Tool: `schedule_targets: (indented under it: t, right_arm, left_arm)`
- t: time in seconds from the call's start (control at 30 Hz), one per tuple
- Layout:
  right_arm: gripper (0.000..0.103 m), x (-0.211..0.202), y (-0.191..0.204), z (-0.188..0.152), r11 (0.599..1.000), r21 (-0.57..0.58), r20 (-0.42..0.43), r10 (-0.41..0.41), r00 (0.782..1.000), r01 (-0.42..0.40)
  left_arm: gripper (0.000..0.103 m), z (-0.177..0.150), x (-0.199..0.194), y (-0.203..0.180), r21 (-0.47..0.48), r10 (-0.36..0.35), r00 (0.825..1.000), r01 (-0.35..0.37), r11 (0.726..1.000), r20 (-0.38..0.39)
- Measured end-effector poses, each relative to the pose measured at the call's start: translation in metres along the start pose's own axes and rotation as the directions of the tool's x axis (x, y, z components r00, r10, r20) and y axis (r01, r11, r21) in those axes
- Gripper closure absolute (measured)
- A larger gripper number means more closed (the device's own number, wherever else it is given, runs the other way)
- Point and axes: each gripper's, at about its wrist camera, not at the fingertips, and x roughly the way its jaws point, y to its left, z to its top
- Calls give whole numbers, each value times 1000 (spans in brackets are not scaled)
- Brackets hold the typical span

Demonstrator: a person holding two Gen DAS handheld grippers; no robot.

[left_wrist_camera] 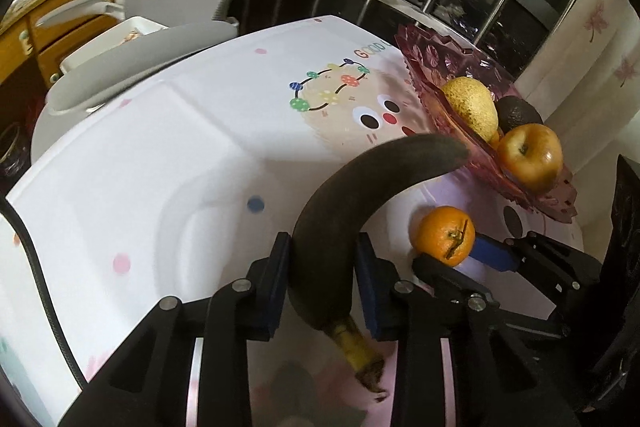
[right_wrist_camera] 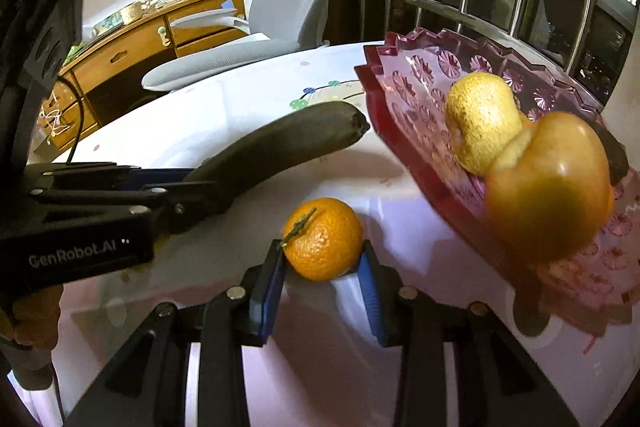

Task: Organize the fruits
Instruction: 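Grasp the banana with the left tool while the right tool grasps the mandarin, then carry the banana with the left tool while the right tool carries the mandarin over the bowl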

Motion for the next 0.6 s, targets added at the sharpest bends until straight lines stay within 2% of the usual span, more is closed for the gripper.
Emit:
schedule_targets:
  t: [0.23, 0.6]
  right_arm:
    - [67, -22, 2, -16, 1000, -9, 13, 11, 1000, -11]
    - [67, -69, -2, -37, 1000, 10, 52, -5, 999, 4]
  left_arm:
    - [74, -19, -15, -9, -47, 32, 999, -32, 998, 10]
    - [74, -46, -59, -31, -145, 9, 998, 1, 989, 68]
